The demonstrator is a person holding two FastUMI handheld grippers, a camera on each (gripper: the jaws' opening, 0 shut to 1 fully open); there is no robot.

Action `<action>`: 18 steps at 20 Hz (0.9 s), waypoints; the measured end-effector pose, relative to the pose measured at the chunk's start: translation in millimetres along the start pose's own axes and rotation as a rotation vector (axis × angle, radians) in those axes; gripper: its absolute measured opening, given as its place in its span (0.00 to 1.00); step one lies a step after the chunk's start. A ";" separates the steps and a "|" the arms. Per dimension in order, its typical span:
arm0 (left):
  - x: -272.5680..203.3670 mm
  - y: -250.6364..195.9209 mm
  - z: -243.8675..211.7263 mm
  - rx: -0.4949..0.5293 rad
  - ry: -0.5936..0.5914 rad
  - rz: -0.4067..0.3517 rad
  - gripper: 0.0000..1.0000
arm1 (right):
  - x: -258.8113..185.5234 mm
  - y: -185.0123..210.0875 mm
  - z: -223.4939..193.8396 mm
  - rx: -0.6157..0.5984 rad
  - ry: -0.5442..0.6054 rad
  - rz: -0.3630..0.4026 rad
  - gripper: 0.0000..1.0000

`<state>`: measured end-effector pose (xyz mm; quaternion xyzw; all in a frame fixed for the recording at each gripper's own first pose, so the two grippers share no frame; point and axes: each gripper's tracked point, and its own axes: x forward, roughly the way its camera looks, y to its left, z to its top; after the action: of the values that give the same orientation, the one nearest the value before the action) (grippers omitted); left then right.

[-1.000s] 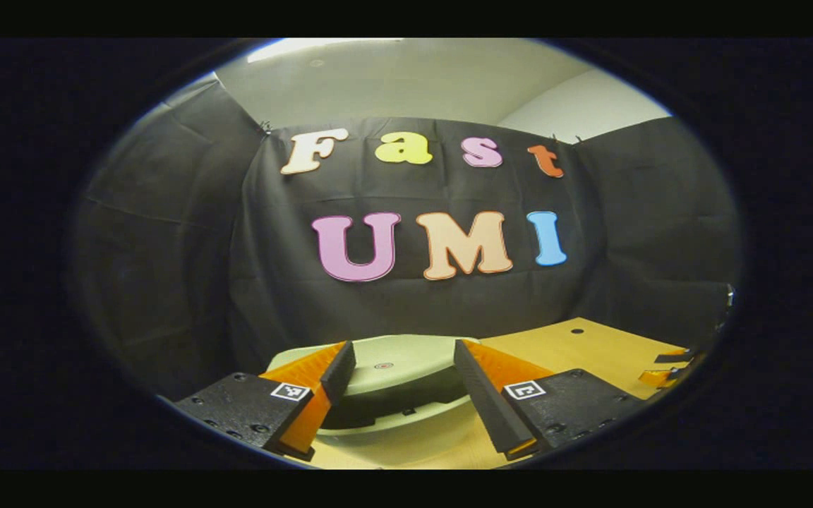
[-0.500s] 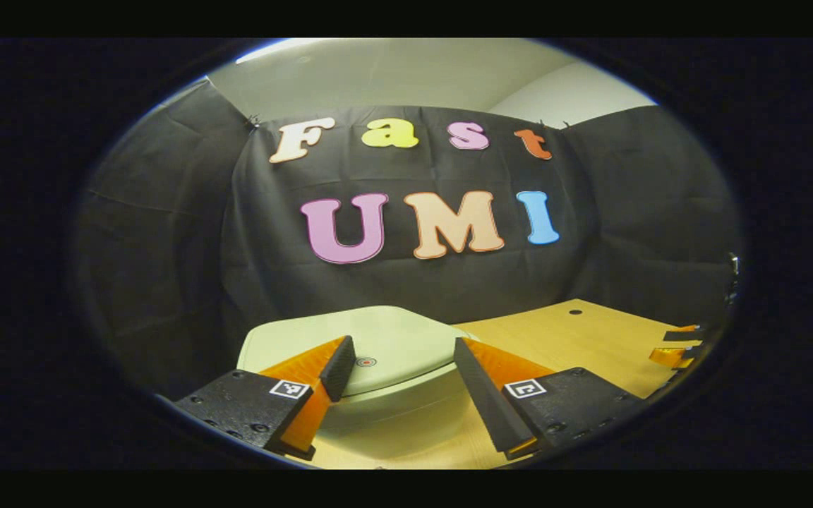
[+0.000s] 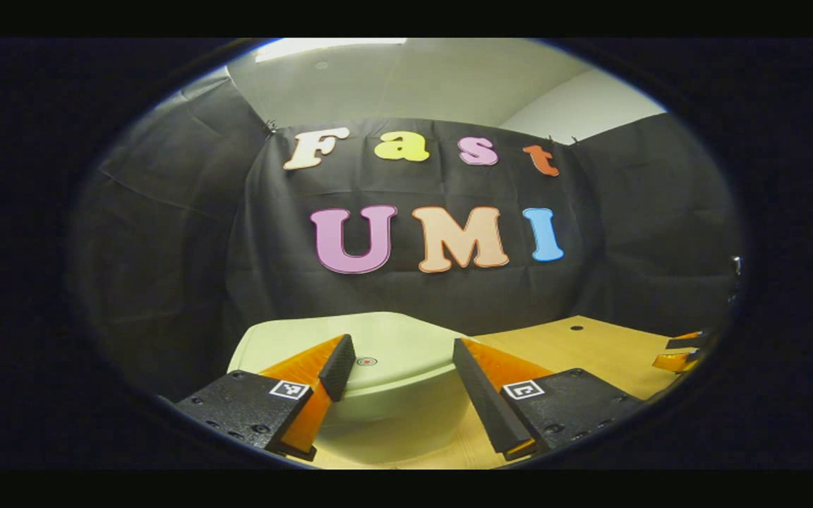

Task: Press the lid of the desktop garbage bin to open it, pick up the crumpled paper on the desktop and throw it into the bin, then pick up the pop can on the desktop and drop it into the bin, and finally close the garbage bin lid.

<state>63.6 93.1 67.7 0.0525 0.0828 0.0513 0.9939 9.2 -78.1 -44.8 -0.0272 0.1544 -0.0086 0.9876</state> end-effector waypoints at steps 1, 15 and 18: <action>0.2 1.4 1.7 -0.031 0.016 0.007 0.83 | -0.3 2.1 -0.1 -0.005 -0.001 0.003 0.97; 12.7 10.9 -0.8 0.014 0.044 0.082 0.76 | -11.5 15.5 11.6 -0.016 -0.037 0.047 0.97; 14.4 16.9 4.2 -0.015 0.023 0.065 0.75 | -11.4 14.6 10.9 -0.015 -0.034 0.046 0.97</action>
<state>76.9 111.0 71.4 0.0472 0.0922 0.0850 0.9910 1.8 -62.6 -31.8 -0.0314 0.1381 0.0155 0.9898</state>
